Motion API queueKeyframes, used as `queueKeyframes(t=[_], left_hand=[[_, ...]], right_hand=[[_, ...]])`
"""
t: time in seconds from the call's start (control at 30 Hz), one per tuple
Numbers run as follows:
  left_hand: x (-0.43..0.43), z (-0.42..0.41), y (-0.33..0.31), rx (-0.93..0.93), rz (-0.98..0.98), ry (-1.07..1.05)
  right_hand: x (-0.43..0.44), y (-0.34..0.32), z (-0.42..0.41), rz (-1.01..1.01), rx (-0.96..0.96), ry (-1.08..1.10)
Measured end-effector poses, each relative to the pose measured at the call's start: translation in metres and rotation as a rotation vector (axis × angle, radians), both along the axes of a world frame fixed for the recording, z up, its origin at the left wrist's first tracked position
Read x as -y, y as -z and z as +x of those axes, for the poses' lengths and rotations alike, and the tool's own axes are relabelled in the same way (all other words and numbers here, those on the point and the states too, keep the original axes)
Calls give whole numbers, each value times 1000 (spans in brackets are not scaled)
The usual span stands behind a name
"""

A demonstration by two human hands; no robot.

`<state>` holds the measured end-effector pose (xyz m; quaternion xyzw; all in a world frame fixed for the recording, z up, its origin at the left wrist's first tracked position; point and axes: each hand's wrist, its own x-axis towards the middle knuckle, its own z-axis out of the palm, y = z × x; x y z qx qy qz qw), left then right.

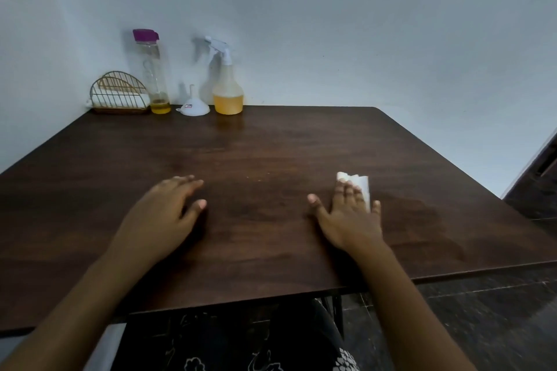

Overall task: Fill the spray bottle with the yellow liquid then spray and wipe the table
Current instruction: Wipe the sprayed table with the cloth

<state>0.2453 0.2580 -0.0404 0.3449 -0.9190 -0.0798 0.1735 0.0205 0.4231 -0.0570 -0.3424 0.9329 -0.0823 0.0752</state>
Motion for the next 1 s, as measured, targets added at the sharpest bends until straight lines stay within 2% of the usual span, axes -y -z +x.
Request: queueKeyframes(t=[0.13,0.2,0.27,0.4,0.47,0.63,0.7,0.77,0.9,0.93,1.0], left_hand=[[34,32,3,109,17,-199],[40,48,9,120,27,-255],[44,62,13,129,34,-302],[46,82,21,121,56,-361],[46,86,24,130,67,-371],[51,89,28,121,90,-356],[51,90,29,106,98,-353],[51,90,29,95,103,-352],[47,88,27,94,114,-368],[47,88,28,91,116,-370],[48,88,28,79,127,-372]], right_hand=[[51,3,77,-35,24,-302],[56,3,89,-9,35,-380],[43,1,75,0,14,-329],[7,-1,55,42,-36,-67],[22,-1,75,31,-51,-73],[94,5,172,-66,-11,-504],[97,6,176,-58,8,-583],[84,8,150,-60,-22,-495],[49,3,102,34,-52,-126],[51,3,106,40,-50,-110],[75,5,135,-17,-34,-224]])
